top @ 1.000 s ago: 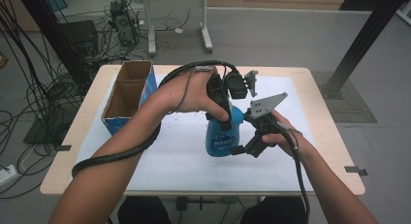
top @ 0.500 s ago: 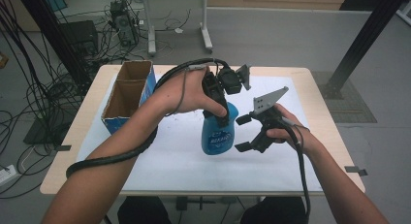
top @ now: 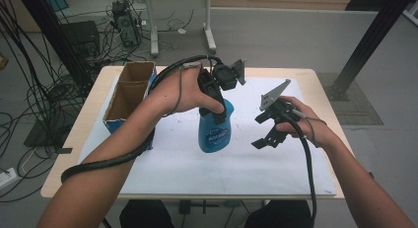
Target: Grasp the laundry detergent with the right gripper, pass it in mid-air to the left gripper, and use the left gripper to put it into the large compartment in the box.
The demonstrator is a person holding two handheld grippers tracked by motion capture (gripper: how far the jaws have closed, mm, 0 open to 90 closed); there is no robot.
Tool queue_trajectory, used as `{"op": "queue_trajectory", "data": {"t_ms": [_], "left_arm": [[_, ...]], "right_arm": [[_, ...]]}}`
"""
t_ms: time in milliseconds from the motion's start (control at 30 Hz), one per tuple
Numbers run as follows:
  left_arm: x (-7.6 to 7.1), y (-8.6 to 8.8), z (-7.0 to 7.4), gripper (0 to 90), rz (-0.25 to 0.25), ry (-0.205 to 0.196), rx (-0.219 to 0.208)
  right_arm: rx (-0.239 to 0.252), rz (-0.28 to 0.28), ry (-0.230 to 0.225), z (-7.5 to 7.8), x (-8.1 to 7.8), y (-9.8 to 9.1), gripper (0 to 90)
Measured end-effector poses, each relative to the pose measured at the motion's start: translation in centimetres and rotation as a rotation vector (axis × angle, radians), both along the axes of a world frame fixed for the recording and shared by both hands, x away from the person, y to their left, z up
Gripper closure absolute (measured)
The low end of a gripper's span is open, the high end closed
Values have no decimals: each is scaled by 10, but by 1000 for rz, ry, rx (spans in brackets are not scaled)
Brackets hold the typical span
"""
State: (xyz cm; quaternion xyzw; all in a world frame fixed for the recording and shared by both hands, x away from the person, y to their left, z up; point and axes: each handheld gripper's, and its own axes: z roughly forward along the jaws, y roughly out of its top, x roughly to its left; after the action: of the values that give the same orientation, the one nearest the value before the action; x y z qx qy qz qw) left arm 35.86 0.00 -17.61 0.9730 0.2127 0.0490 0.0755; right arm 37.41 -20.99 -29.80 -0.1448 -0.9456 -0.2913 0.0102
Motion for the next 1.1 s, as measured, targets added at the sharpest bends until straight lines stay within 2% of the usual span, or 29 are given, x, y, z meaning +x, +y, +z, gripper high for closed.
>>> {"op": "queue_trajectory", "data": {"t_ms": [267, 433, 800, 867, 967, 1100], "left_arm": [[3, 6, 4, 380, 44, 6, 13], [7, 12, 9, 380, 82, 7, 10], [18, 25, 25, 380, 166, -2, 3], [20, 28, 28, 380, 184, -2, 4], [24, 36, 34, 380, 221, -3, 5], [28, 45, 42, 380, 265, -19, 9]], "right_arm": [[-214, -24, 7, -1, 9, 6, 38], [-295, -43, 11, -2, 15, 9, 35], [-294, -37, 2, -5, 17, 14, 33], [-294, -32, 12, -6, 18, 15, 38], [-296, -29, 25, -8, 18, 16, 36], [-295, -21, 16, -9, 19, 18, 37]]}}
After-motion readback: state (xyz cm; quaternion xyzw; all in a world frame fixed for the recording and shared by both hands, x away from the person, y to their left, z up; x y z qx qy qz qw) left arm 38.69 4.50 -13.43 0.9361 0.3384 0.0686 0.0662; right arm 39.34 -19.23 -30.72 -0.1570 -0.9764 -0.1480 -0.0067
